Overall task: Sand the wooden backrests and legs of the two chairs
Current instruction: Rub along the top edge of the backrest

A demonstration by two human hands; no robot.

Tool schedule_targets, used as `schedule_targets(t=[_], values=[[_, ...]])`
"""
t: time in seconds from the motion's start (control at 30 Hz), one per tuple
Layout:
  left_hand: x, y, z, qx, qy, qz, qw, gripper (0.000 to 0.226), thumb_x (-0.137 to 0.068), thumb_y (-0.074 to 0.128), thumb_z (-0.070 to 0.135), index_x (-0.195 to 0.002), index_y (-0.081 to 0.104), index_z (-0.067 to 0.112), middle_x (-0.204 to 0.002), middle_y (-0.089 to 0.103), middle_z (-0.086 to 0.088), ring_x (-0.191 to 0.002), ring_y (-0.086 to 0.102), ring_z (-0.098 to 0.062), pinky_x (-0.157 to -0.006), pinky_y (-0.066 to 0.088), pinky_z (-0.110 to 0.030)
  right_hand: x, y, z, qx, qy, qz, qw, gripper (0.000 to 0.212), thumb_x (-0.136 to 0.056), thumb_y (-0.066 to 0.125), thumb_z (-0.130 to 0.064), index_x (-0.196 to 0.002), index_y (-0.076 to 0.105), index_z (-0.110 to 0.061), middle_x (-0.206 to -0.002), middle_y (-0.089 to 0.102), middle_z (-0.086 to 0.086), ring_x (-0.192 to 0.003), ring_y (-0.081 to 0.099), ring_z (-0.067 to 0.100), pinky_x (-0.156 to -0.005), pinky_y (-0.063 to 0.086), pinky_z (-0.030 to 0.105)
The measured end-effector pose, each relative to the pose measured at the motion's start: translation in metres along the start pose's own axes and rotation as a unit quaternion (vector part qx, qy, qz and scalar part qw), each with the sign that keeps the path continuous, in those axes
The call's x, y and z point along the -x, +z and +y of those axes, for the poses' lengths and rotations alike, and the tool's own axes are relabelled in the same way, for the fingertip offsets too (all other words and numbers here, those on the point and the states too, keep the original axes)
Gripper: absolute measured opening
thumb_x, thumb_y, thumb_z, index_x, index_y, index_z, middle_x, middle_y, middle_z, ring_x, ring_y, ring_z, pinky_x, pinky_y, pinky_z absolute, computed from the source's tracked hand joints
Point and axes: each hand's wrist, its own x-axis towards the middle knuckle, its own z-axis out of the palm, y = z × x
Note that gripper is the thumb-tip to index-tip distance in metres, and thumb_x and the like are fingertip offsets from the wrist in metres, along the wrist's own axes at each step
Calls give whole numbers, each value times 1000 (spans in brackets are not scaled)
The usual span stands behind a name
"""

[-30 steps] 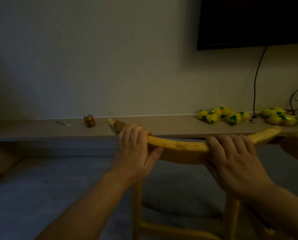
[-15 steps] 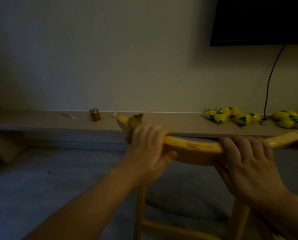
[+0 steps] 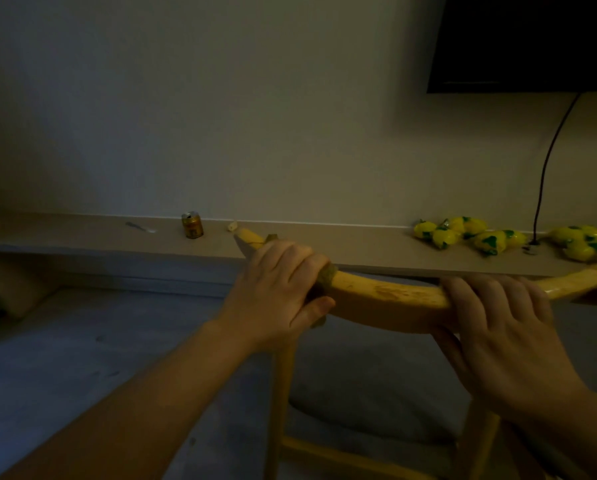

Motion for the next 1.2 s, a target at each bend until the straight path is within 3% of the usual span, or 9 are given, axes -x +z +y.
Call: schedule_targets(t=[0.2, 0.33, 0.47, 0.57, 0.8, 0.9, 1.03, 1.1, 1.2], values=[[0, -5, -33, 22, -54, 26, 998, 68, -102, 22, 65, -111, 60, 10, -104, 52, -9, -97, 47, -29, -88, 37, -45, -1, -3, -1, -5, -3, 0, 1000, 57, -95, 48, -48, -135, 51, -8, -123, 51, 15, -108, 49, 40, -102, 29, 53], [-5, -4, -10, 35, -104, 32, 993, 63, -100, 26, 65, -103, 57, 10, -99, 47, -7, -93, 42, -27, -87, 37, -46, -2, -3, -7, -5, 15, 18, 1000, 58, -93, 51, -48, -131, 54, -4, -120, 50, 18, -105, 48, 42, -101, 30, 55], [-3, 10, 27, 31, -56, 25, 998, 69, -101, 22, 66, -117, 58, 9, -112, 52, -12, -104, 47, -34, -100, 36, -51, -2, -6, -8, 0, 13, 5, 1000, 59, -92, 51, -49, -131, 53, -5, -121, 50, 18, -105, 48, 43, -100, 31, 56], [0, 6, 3, 26, -11, 23, 999, 71, -99, 24, 69, -121, 58, 10, -113, 53, -10, -104, 47, -30, -97, 35, -48, -3, -7, -4, 2, -1, -2, 1000, 59, -92, 51, -48, -134, 51, -6, -121, 50, 18, -105, 49, 43, -99, 33, 56], [-5, -5, -30, 54, -98, 64, 992, 78, -96, 19, 76, -94, 57, 8, -91, 47, -9, -85, 42, -27, -79, 36, -46, -3, -7, -8, 10, 21, -3, 1000, 60, -92, 51, -51, -128, 53, -3, -119, 48, 20, -101, 47, 43, -96, 33, 55], [-6, 0, 0, 68, -114, 76, 988, 81, -94, 18, 77, -97, 58, 7, -95, 49, -12, -90, 46, -30, -87, 38, -49, -3, -8, -11, 2, 33, 6, 999, 61, -91, 50, -51, -127, 54, -2, -118, 48, 21, -101, 46, 43, -97, 32, 55], [-2, 19, 42, 28, -79, 81, 993, 80, -93, 28, 74, -122, 58, 5, -118, 53, -16, -112, 48, -37, -110, 31, -55, -3, -5, -9, 8, 30, -1, 1000, 64, -92, 47, -53, -130, 52, -2, -120, 48, 22, -103, 46, 45, -98, 30, 56], [0, 20, 34, 21, -41, 99, 994, 79, -90, 38, 73, -128, 58, 6, -125, 53, -15, -117, 47, -37, -113, 27, -52, -3, -4, -6, 8, 25, -11, 1000, 67, -93, 44, -56, -134, 50, -3, -122, 48, 21, -104, 47, 46, -99, 29, 57], [6, 21, 6, 26, 3, 100, 995, 85, -89, 36, 78, -135, 54, 9, -131, 51, -14, -123, 46, -35, -114, 26, -48, -2, -4, -2, 13, 27, -31, 999, 70, -92, 41, -59, -136, 47, -5, -124, 46, 21, -105, 45, 46, -96, 33, 57]])
